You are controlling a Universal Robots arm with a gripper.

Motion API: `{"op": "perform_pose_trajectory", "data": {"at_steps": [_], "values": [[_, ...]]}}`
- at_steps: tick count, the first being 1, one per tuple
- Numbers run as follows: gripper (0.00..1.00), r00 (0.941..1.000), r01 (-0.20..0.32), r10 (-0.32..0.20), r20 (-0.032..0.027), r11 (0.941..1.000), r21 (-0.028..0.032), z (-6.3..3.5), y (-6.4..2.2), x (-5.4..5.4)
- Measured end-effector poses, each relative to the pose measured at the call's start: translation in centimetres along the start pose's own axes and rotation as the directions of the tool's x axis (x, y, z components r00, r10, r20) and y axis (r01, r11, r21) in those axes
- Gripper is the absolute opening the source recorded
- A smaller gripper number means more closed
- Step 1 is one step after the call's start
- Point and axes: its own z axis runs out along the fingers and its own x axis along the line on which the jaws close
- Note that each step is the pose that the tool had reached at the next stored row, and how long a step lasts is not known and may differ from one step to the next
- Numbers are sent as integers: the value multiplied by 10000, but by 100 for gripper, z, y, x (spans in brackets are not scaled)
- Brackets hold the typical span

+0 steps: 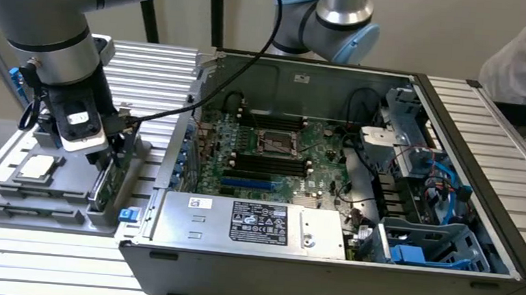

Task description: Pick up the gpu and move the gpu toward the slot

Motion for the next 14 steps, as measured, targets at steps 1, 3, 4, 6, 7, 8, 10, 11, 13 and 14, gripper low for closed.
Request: {"op": "perform_pose_trajectory", "data": {"at_steps": [1, 3, 4, 6, 7, 8, 10, 11, 13, 14], "values": [[48, 10000, -11, 11, 1, 10000, 0, 19, -1, -1], [48, 10000, -31, 31, -1, 10000, 1, 56, -2, -2], [48, 10000, -36, 36, -3, 10000, 0, 74, -1, -2], [48, 10000, -46, 46, -10, 10000, -1, 110, 4, -3], [48, 10000, -48, 48, -17, 10000, 0, 128, 5, -3], [48, 10000, -50, 50, -28, 10000, 1, 141, 7, -4], [48, 10000, -51, 51, -50, 10000, 3, 162, 12, -8], [48, 10000, -52, 52, -60, 10000, 4, 168, 15, -11], [48, 10000, -53, 53, -79, 10000, 3, 177, 20, -17], [48, 9999, -54, 54, -89, 10000, 3, 181, 21, -19]]}}
